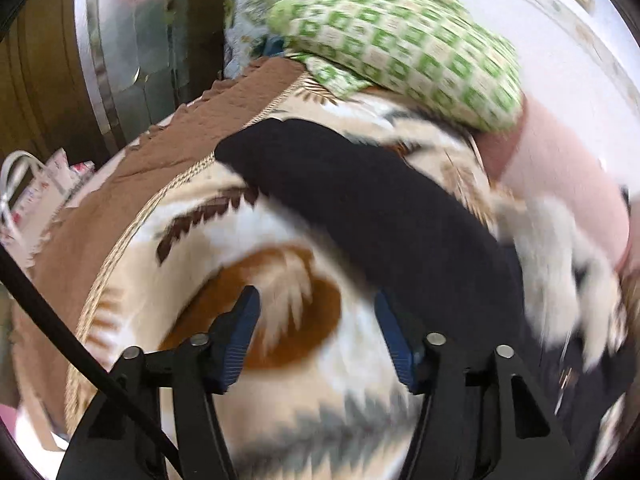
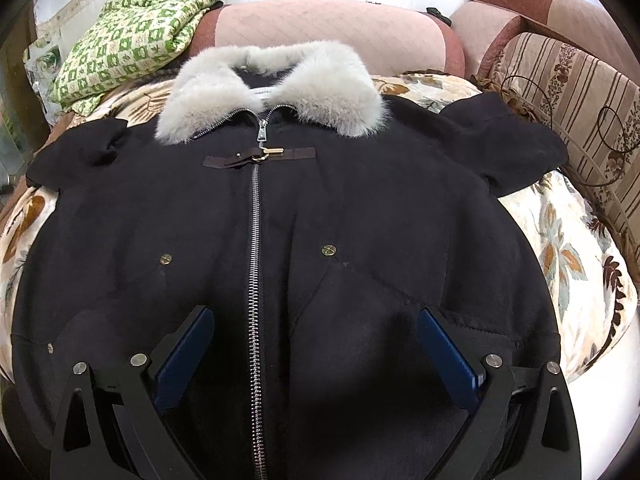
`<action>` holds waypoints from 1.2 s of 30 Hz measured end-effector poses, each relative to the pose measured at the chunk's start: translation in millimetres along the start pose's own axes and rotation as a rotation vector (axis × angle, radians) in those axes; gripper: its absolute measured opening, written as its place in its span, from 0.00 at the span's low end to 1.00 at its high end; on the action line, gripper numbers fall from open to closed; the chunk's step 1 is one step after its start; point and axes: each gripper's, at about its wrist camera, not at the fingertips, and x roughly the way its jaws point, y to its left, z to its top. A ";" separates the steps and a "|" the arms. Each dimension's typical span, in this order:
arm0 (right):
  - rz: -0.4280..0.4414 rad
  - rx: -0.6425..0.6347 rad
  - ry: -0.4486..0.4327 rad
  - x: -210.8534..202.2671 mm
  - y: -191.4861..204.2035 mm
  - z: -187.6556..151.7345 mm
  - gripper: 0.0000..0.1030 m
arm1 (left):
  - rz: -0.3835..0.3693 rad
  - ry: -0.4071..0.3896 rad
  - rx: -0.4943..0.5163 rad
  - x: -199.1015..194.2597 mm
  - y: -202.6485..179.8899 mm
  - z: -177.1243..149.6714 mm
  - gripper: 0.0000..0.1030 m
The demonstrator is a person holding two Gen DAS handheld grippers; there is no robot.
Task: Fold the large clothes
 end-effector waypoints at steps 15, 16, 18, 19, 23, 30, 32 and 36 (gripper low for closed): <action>-0.100 -0.052 0.052 27.6 7.7 13.0 0.99 | -0.193 0.135 -0.373 126.3 86.8 102.2 0.52; -0.106 -0.056 0.057 29.6 8.6 13.4 0.99 | -0.191 0.147 -0.377 132.8 86.7 105.1 0.50; -0.115 -0.061 0.059 31.8 9.7 13.4 0.99 | -0.183 0.178 -0.405 145.9 87.7 107.6 0.34; -0.118 -0.062 0.058 32.3 10.2 13.5 0.99 | -0.172 0.190 -0.420 150.5 88.7 107.8 0.30; -0.132 -0.073 0.059 33.8 11.7 15.3 0.99 | -0.125 0.162 -0.453 138.8 96.3 113.2 0.15; -0.125 -0.053 0.055 35.3 4.2 14.6 0.99 | 0.034 0.027 -0.400 75.5 97.9 127.3 0.10; -0.122 -0.051 0.048 34.7 4.5 13.4 0.99 | 0.076 -0.019 -0.336 56.9 84.1 125.7 0.10; -0.108 -0.071 0.033 29.4 5.1 9.0 0.99 | 0.115 -0.098 -0.208 16.0 45.4 119.3 0.10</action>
